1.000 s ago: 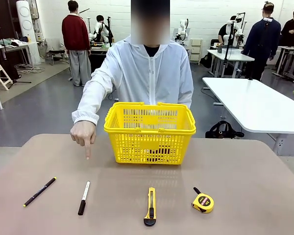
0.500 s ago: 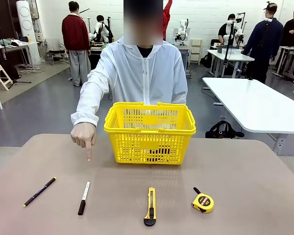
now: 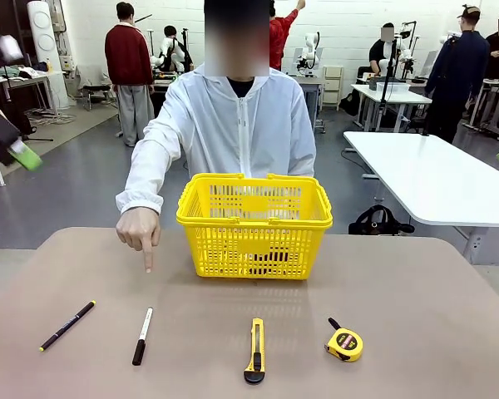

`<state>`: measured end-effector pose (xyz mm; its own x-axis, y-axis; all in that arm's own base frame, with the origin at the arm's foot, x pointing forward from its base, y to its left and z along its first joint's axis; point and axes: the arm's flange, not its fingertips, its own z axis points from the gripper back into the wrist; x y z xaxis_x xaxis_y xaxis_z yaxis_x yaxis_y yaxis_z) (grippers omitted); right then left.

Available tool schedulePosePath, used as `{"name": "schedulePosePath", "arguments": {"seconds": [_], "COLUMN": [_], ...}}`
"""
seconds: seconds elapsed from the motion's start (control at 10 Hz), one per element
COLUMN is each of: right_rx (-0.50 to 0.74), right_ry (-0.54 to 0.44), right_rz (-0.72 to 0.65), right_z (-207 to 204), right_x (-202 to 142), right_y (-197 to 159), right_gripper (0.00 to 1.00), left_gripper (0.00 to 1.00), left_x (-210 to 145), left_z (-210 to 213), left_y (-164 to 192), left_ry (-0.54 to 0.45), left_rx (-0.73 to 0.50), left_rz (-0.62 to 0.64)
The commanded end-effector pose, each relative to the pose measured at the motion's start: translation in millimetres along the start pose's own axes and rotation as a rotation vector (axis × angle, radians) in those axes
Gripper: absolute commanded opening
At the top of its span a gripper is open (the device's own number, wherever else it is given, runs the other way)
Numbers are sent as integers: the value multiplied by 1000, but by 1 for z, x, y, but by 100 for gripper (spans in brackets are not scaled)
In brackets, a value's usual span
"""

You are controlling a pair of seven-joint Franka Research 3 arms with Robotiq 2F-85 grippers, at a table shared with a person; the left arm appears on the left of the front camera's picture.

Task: Place the items the person wants into the basket.
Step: Pick up the item the person points to and place it in the Market Basket.

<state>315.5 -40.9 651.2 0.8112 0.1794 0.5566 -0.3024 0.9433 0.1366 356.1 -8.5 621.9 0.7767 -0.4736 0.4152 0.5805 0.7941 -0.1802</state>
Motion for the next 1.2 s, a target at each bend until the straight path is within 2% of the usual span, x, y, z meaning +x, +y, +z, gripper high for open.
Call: {"name": "schedulePosePath", "arguments": {"seconds": [0.0,0.2,0.4,0.6,0.8,1.1], "right_rx": [1,1,1,1,1,1], "right_ry": [10,10,10,10,10,10], "right_rz": [0,0,0,0,0,0], "right_z": [-3,-3,-3,-3,-3,-3], "right_x": [-1,-1,-1,-1,-1,-1], "right_y": [0,0,0,0,0,0], "right_gripper": [100,100,100,100,100,100], "left_gripper": [100,100,100,100,100,100], "left_x": [-5,-6,-10,-11,-8,-2], "left_z": [-48,-108,-170,-206,-227,-242], "left_y": [-37,-64,-82,-98,-110,-106], "left_ry": [95,148,136,163,167,183], "left_rx": [180,358,461,465,405,313], "left_rz": [112,193,279,331,390,476]}}
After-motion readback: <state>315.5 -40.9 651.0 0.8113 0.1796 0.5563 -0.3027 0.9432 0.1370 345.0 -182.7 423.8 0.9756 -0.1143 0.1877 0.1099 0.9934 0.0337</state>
